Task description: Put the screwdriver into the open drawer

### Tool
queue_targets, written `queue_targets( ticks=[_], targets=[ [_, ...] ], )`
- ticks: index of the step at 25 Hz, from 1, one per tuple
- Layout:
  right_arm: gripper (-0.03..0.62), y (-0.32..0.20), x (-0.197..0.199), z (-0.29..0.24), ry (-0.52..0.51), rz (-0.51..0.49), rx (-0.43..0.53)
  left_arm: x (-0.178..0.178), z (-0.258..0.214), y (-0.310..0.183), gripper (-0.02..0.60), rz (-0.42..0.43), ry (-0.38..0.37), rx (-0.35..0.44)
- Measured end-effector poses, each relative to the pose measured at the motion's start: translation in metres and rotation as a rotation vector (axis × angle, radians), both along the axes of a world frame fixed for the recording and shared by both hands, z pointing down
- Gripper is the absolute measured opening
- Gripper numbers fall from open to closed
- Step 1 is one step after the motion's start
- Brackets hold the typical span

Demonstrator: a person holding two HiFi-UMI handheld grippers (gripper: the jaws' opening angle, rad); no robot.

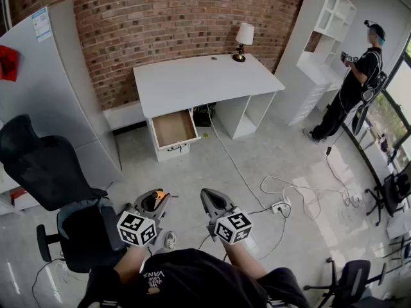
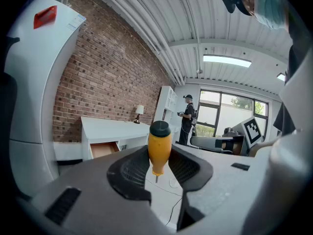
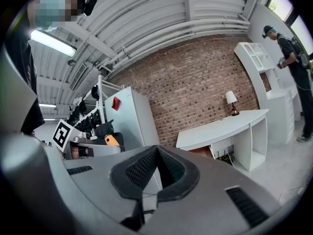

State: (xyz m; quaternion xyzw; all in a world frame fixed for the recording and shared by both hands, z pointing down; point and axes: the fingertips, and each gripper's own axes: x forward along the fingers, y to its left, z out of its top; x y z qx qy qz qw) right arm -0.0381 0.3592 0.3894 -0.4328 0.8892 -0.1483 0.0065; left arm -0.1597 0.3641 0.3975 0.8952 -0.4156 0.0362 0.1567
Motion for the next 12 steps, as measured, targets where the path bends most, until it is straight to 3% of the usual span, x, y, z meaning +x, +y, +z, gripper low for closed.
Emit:
queue_targets(
  ticks=[12],
  targets=[
    [-0.005,-0.057,-0.033,-0.007,-0.005,0.038,0.036,-0.026,0.004,-0.055,0.124,0.043,0.021,-0.021]
  ],
)
